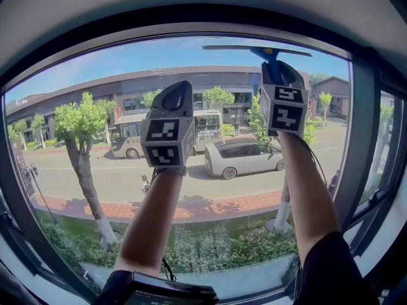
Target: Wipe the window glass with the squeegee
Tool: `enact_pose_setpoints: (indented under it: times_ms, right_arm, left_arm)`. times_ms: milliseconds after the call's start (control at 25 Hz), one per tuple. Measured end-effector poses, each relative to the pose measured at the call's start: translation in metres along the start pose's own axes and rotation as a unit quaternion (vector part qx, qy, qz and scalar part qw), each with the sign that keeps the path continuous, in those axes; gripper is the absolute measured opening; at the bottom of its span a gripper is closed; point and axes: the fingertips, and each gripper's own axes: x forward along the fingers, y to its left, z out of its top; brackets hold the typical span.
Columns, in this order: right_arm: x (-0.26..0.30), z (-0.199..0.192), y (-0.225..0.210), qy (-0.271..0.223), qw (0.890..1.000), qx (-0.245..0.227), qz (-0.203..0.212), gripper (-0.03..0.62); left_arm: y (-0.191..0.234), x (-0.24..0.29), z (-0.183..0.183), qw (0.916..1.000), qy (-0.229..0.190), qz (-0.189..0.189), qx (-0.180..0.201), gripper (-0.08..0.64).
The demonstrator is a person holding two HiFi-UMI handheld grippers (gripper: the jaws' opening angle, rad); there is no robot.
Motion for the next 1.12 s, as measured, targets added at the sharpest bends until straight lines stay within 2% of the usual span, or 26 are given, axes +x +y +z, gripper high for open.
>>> enact_pose_setpoints:
  times_ms: [1120]
  right_arm:
    - [-0.049, -0.034, 0.019, 0.025, 1.000, 0.006, 0.011, 0.143]
  left_arm:
    - [-0.002, -0.037, -0.031, 0.9991, 0.037, 0.007, -0.020, 0.002]
